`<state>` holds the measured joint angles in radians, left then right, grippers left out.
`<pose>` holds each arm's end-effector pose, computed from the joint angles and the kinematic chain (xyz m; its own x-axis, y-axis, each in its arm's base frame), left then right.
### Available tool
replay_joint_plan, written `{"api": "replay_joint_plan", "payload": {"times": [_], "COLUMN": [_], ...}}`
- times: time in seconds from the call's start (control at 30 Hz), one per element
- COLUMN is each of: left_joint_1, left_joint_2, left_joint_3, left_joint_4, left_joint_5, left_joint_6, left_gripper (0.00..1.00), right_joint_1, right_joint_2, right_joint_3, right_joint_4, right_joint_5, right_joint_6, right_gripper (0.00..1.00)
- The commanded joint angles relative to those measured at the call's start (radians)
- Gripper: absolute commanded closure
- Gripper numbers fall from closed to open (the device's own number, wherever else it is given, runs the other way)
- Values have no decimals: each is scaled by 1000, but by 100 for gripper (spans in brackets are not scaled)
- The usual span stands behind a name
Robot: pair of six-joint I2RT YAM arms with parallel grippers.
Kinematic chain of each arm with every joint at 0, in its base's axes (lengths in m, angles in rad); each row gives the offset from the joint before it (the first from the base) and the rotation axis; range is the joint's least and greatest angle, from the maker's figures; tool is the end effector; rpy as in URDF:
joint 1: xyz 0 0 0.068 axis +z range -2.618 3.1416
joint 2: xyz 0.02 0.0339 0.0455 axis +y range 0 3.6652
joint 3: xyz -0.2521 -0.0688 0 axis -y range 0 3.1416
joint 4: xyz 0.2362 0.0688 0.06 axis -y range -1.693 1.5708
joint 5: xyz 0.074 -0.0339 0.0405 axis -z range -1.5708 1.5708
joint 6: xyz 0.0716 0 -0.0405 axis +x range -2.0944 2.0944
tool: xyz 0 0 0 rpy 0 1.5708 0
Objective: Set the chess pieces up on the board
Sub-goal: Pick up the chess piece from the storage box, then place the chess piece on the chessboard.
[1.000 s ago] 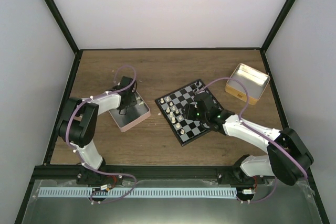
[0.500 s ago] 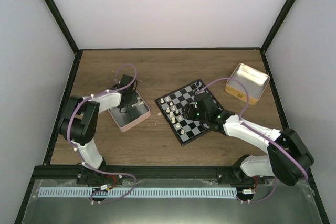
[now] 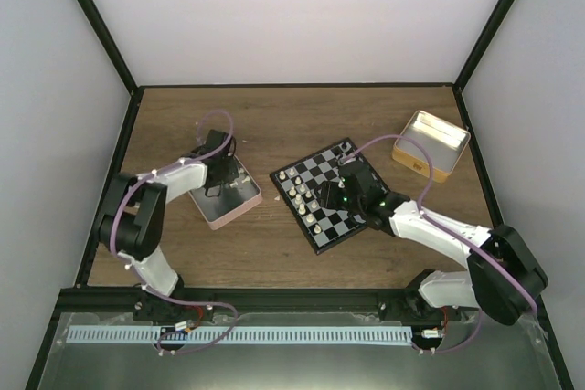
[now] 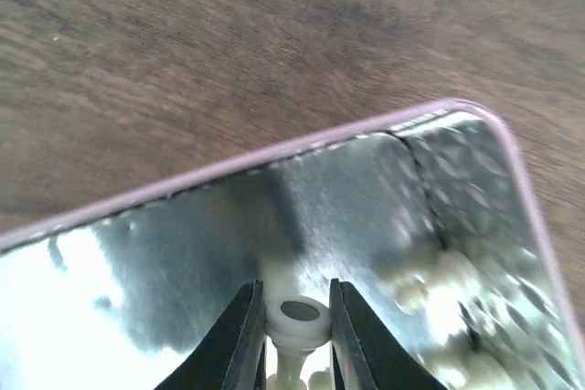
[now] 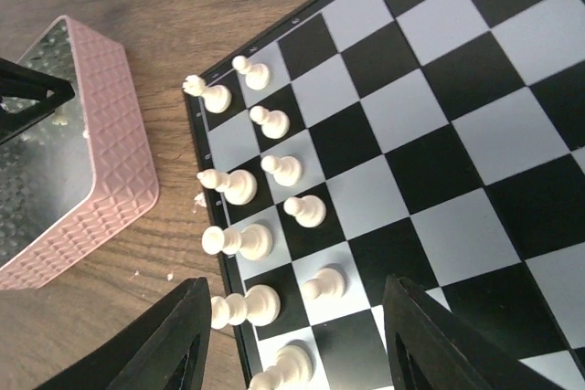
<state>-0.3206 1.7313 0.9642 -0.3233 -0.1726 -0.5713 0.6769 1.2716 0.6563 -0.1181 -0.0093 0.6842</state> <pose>0.3254 -0.0951 0.1134 -0.8351 -0.2840 -0.4711 -0.2573 0.9586 -0.1218 0.2189 0.1768 0.1696 -0.8037 0.1650 -0.5718 -0.1597 0.8657 0.4744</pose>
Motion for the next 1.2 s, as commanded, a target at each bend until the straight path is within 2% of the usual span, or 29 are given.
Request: {"api": "replay_joint_plan", "payload": {"times": [0.0, 0.13, 0.17, 0.27, 0.33, 0.5, 0.7, 0.87, 1.17], "left_joint_1": [2, 1, 1, -4, -14, -52, -157, -219, -263], "left_joint_2": [-163, -315, -361, -406, -432, -488, -451, -397, -334], "left_joint_3": [-57, -133, -170, -210, -210, -257, -325, -325, -328], "left_joint_4": [19, 82, 148, 297, 333, 476, 706, 824, 891], "left_joint_5": [107, 273, 365, 543, 586, 619, 625, 604, 588], "left_joint_6": [-99, -244, -310, -463, -540, -767, -1043, -1138, -1204], "left_gripper": [87, 87, 86, 86, 86, 86, 86, 86, 87], "right_joint_1": [-5, -2, 1, 27, 50, 92, 114, 116, 116], "right_joint_2": [-39, -55, -56, -48, -38, -20, 13, 35, 38], "right_joint_3": [-9, -7, -3, 17, 43, 89, 150, 179, 155], "right_joint_4": [75, 152, 181, 230, 246, 294, 319, 314, 299], "right_joint_5": [-67, -132, -151, -161, -151, -131, -121, -100, -90], "right_joint_6": [-64, -102, -112, -136, -150, -152, -153, -158, -152], "right_gripper": [47, 47, 47, 47, 47, 46, 47, 48, 56]}}
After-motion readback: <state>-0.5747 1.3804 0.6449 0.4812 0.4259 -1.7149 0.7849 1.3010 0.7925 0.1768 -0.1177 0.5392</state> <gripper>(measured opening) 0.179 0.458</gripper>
